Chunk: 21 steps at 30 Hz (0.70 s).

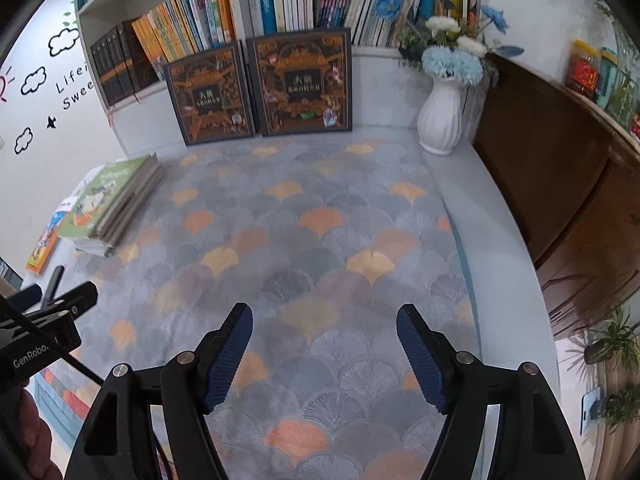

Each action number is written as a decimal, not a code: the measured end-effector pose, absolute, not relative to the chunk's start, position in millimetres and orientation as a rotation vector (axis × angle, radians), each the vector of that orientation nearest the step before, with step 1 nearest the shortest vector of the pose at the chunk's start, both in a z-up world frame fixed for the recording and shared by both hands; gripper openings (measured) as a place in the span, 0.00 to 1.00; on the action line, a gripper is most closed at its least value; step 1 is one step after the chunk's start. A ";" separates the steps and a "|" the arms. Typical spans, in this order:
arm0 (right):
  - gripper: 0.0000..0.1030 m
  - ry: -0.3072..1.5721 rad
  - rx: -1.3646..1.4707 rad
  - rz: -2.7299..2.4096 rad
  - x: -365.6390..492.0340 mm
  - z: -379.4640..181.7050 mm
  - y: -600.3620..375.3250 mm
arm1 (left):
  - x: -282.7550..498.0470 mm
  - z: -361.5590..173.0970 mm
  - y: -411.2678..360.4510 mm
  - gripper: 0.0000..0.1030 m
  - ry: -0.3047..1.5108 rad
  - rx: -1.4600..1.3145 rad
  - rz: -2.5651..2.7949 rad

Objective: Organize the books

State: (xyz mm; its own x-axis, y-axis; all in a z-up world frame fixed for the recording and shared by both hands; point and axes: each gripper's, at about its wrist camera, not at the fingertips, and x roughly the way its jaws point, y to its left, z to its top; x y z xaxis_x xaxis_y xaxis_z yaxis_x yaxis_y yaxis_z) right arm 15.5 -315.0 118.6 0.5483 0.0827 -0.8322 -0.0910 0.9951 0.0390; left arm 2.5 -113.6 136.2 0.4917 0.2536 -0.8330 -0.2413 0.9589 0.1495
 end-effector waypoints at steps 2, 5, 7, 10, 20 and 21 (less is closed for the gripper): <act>0.70 1.019 -0.025 0.099 19.9 102.7 -314.0 | 7.7 121.2 -115.2 0.88 1.038 0.043 0.285; 0.70 1.059 -0.016 0.087 22.5 84.9 -313.7 | 12.0 99.8 -111.8 0.88 1.084 0.008 0.247; 0.70 1.080 -0.009 0.069 25.2 75.5 -315.0 | 14.2 90.3 -108.4 0.88 1.098 -0.006 0.231; 0.70 1.100 0.006 0.047 26.9 67.5 -316.2 | 15.2 83.6 -105.0 0.88 1.077 0.008 0.213; 0.70 1.039 -0.033 0.025 39.7 58.7 -291.4 | 41.0 64.5 -102.7 0.88 1.080 0.056 0.121; 0.70 1.033 -0.032 0.024 40.1 58.8 -290.0 | 43.4 63.2 -101.9 0.88 1.082 0.053 0.116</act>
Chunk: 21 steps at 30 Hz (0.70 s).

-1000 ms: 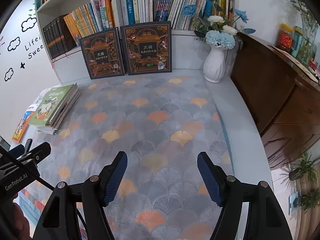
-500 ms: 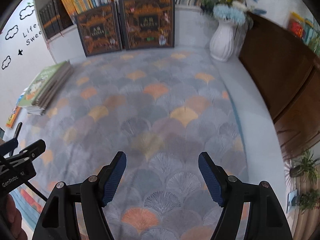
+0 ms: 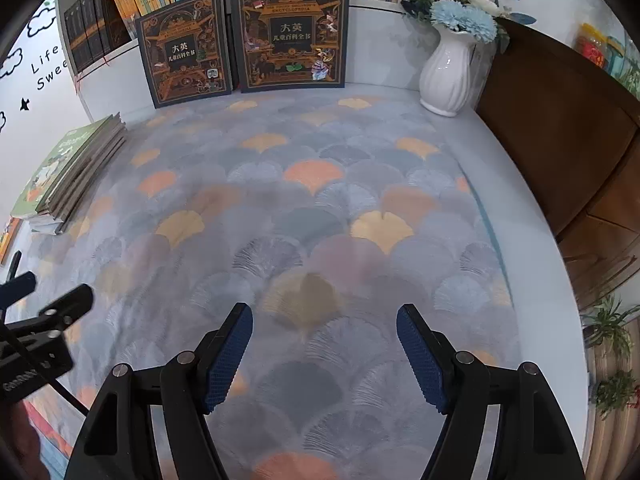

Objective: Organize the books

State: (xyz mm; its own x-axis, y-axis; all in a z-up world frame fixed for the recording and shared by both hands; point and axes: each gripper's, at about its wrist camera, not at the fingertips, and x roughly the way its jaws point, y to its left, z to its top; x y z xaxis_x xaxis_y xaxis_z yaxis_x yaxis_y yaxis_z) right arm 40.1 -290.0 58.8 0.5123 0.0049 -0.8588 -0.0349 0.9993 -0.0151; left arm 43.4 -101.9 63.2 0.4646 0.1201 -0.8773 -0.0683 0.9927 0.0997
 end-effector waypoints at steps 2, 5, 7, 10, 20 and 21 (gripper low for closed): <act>0.70 1.027 -0.029 0.031 44.3 56.8 -286.8 | 47.0 60.6 -101.6 0.88 1.084 0.055 0.114; 0.70 1.028 -0.028 0.032 49.5 53.1 -282.2 | 50.7 58.2 -101.7 0.88 1.077 0.076 0.123; 0.70 1.028 -0.027 0.035 51.6 50.4 -279.3 | 52.2 57.1 -101.6 0.88 1.072 0.089 0.130; 0.70 1.027 -0.030 0.031 55.5 46.6 -277.1 | 56.1 53.9 -99.4 0.88 1.081 0.084 0.131; 0.70 1.067 -0.037 0.026 64.1 25.3 -280.9 | 65.3 29.4 -102.8 0.88 1.121 0.071 0.128; 0.70 1.071 -0.039 0.026 63.7 23.1 -280.8 | 65.6 26.4 -102.9 0.88 1.128 0.065 0.124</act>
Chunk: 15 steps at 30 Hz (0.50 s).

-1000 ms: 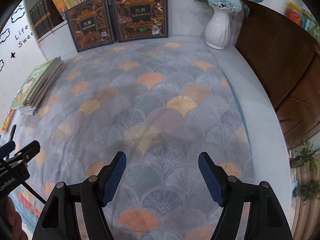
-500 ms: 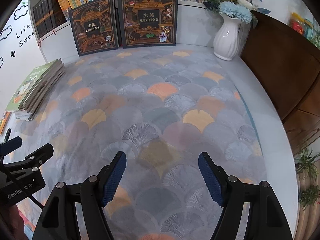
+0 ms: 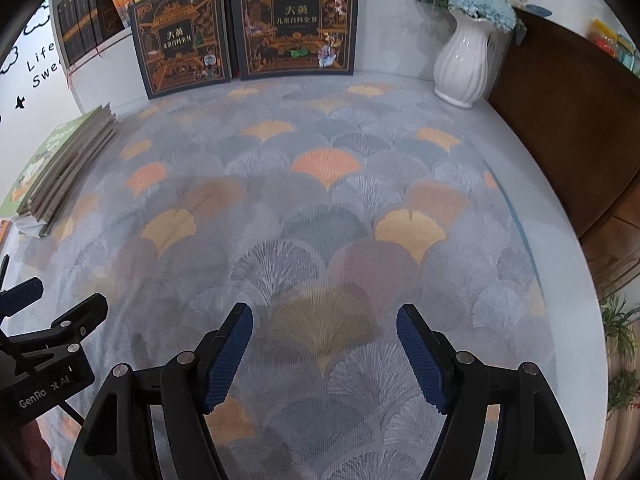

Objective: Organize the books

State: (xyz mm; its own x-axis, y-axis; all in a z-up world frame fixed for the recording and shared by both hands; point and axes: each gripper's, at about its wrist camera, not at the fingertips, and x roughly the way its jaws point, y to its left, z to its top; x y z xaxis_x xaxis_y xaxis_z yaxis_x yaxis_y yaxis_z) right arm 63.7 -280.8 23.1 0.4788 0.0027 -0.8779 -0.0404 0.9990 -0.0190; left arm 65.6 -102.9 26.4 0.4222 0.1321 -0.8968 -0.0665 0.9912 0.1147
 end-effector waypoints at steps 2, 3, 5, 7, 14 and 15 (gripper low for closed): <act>0.70 1.082 -0.046 0.026 62.2 17.1 -280.6 | 64.6 20.1 -102.6 0.88 1.142 0.057 0.127; 0.70 1.090 -0.048 0.026 60.7 14.1 -280.0 | 64.4 16.7 -102.4 0.88 1.151 0.059 0.128; 0.71 1.099 -0.047 0.027 58.5 9.0 -280.0 | 63.6 11.7 -102.7 0.88 1.165 0.064 0.130; 0.75 1.082 -0.050 0.017 52.5 8.1 -281.1 | 63.7 7.5 -101.5 0.88 1.175 0.063 0.128; 1.00 1.093 0.019 -0.031 45.2 -0.4 -295.1 | 63.2 0.7 -86.6 0.92 1.191 -0.052 0.099; 1.00 1.079 0.016 -0.030 44.0 -0.1 -294.9 | 64.1 -0.9 -83.0 0.94 1.195 -0.075 0.099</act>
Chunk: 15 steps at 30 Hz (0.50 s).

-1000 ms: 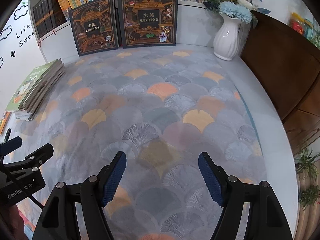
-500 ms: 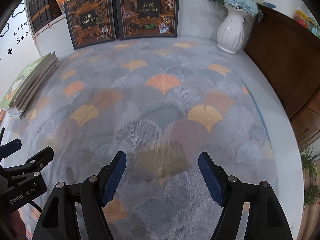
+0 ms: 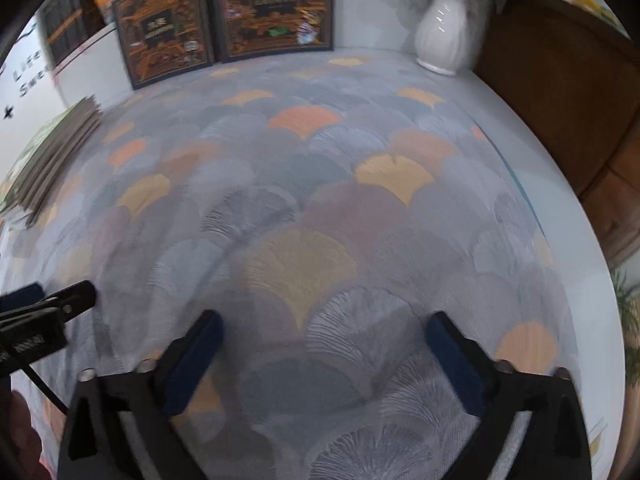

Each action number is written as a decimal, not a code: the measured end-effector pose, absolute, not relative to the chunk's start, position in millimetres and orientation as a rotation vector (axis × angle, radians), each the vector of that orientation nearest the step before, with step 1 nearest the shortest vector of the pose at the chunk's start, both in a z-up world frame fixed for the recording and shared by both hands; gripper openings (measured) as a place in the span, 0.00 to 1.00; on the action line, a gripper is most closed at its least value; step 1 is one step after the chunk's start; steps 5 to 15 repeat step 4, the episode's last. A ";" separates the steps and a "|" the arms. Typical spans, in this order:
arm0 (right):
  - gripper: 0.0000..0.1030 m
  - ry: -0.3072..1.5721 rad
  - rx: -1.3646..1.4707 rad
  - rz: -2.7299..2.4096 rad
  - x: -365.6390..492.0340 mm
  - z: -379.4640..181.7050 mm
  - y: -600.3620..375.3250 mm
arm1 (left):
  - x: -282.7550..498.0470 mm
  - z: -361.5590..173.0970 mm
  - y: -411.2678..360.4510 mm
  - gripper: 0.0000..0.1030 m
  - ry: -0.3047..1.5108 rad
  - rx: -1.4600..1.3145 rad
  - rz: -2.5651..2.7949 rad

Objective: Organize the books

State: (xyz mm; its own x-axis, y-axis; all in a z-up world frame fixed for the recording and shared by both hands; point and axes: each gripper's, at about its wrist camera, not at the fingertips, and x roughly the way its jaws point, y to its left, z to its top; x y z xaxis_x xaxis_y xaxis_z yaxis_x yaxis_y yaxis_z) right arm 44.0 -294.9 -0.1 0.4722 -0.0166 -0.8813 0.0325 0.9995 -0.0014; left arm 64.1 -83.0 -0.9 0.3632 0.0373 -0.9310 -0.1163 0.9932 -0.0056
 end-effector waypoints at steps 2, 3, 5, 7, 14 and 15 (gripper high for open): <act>1.00 1.053 -0.005 -0.038 40.1 -0.2 -291.6 | 62.8 -2.8 -78.8 0.97 1.186 -0.097 0.100; 1.00 1.046 0.005 -0.045 38.5 -0.3 -292.0 | 61.8 -3.0 -79.2 0.97 1.181 -0.090 0.101; 1.00 1.040 0.010 -0.048 36.3 -0.1 -292.3 | 60.6 -3.2 -80.4 0.97 1.186 -0.081 0.098; 1.00 1.040 0.010 -0.048 36.3 -0.1 -292.3 | 60.6 -3.2 -80.4 0.97 1.186 -0.081 0.098; 1.00 1.040 0.010 -0.048 36.3 -0.1 -292.3 | 60.6 -3.2 -80.4 0.97 1.186 -0.081 0.098; 1.00 1.040 0.010 -0.048 36.3 -0.1 -292.3 | 60.6 -3.2 -80.4 0.97 1.186 -0.081 0.098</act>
